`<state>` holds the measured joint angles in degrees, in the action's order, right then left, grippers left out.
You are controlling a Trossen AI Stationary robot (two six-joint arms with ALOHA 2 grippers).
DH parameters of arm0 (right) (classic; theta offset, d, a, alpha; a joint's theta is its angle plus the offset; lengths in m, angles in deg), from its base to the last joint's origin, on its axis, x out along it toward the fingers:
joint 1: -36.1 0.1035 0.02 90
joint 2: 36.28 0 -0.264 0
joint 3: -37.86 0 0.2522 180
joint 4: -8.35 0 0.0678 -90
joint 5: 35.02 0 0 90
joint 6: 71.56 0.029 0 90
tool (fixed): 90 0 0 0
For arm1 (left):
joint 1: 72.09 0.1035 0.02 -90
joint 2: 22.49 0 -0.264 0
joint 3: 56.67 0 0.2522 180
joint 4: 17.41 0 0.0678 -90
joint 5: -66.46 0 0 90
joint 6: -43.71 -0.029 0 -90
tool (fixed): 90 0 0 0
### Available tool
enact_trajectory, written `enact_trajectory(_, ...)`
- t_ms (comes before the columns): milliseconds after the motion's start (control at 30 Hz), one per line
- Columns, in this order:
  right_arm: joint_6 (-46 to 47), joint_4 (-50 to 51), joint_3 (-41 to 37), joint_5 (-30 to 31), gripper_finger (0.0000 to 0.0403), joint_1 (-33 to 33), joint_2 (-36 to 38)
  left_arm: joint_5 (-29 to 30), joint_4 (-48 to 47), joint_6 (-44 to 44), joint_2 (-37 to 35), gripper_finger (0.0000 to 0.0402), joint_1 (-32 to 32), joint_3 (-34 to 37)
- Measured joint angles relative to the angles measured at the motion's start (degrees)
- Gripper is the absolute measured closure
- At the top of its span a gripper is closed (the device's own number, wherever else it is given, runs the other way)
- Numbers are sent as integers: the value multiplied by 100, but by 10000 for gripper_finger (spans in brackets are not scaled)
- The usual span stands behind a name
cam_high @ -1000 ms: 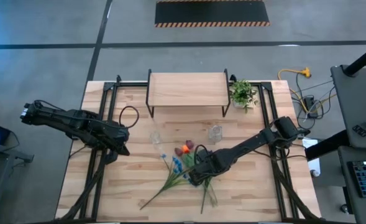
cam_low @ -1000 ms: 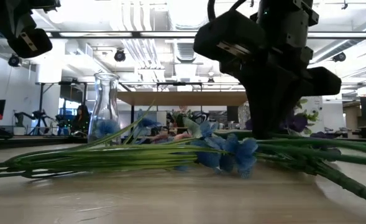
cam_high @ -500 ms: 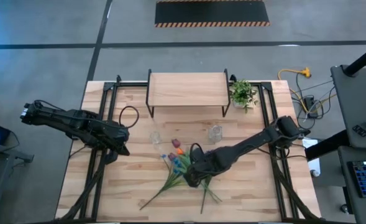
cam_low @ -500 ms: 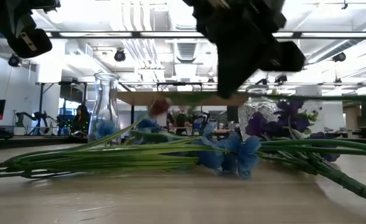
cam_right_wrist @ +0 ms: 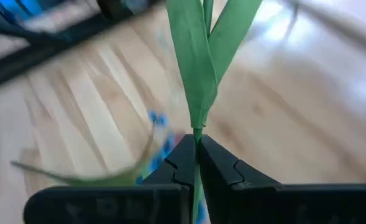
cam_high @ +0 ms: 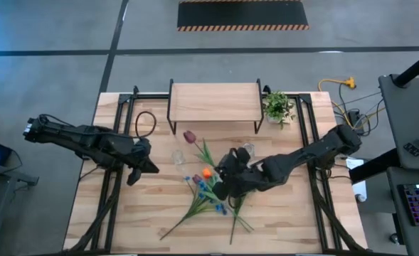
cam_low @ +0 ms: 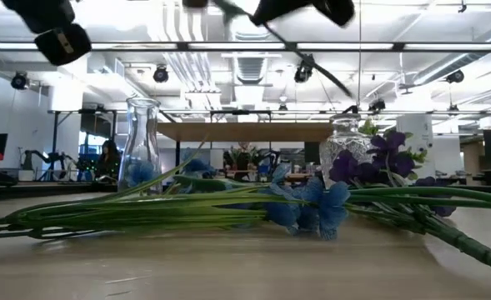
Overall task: Pick and place flowers into a vace then onto a shelf
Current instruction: Put the right red tulip into the left transparent vase
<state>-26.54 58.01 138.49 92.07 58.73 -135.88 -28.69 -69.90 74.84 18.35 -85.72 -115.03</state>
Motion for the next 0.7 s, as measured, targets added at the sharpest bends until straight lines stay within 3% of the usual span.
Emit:
enact_trajectory(233,-2094,-1581,-74,195,394,-135,128,366,476,-41,-9,402,0,0)
enact_trajectory(433,-3745,-3764,-387,151,394,-365,128,781,479,-254,-82,402,0,0)
enact_trajectory(700,-4346,-6275,-1308,-585,394,-834,124,1978,-57,-297,-408,402,0,0)
